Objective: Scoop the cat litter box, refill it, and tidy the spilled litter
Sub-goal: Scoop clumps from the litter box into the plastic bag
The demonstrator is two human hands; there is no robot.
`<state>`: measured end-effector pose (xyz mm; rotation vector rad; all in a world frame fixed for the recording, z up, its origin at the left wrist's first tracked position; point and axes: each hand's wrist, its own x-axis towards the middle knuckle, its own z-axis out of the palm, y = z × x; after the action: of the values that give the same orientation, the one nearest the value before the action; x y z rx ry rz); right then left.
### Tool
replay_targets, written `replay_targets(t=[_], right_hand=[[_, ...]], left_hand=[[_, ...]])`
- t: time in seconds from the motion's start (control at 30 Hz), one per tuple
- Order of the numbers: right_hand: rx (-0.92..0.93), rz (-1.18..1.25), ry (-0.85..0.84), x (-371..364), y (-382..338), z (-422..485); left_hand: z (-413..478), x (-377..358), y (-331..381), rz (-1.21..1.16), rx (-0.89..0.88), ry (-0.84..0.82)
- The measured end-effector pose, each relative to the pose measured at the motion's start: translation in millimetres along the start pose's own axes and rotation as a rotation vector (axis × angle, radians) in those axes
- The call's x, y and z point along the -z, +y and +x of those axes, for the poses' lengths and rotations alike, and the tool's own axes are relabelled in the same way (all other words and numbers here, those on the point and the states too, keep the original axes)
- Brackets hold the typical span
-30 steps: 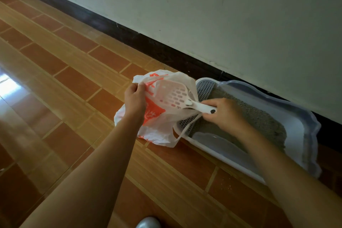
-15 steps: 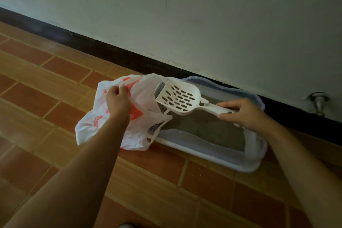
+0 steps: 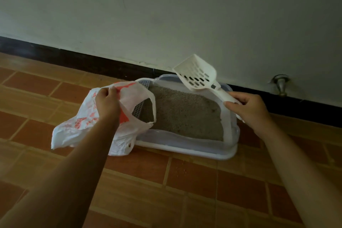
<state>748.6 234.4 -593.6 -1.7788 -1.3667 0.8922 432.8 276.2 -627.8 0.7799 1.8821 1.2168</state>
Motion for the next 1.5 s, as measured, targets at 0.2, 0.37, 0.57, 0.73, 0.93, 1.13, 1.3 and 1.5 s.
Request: replay_targets(t=[0.2,0.37,0.57,0.73,0.93,1.13,1.3,1.5], right_hand=[[-0.035,0.028,0.231,29.9,25.0,-6.7],[-0.112,0.073,0.392,39.0,63.1,-21.5],[-0.287,-0.036,0.5,24.3,124.2,-44.6],[-0.392,-0.113,0.459,2.5,150.3,-54.4],[-0.486,-0.141,0.409,-14.1,170.5,-53.9],[-0.558,-0.2,0.391,-25.3,188.1,-55.7],[-0.612,-0.252,0.362,-33.5,197.2,-55.6],[-0.733,-0.356,0.2,-40.8,203.4,-51.4]], left_hand=[[-8.4,-18.6,4.1,0.009,-0.026,-0.034],[-15.9,-42.5,4.1,0.026,-0.072,-0.03],[-24.9,-57.9,-0.2,0.053,-0.12,-0.059],[-26.3,-62.0,-4.1,0.072,-0.129,-0.083],[-32.7,-66.7,-6.3,0.078,-0.156,-0.137],[-29.6,-67.0,-6.9,0.061,-0.134,-0.146],[-22.4,-62.3,-7.1,0.044,-0.125,-0.155],[-17.1,-54.1,-7.3,0.047,-0.123,-0.151]])
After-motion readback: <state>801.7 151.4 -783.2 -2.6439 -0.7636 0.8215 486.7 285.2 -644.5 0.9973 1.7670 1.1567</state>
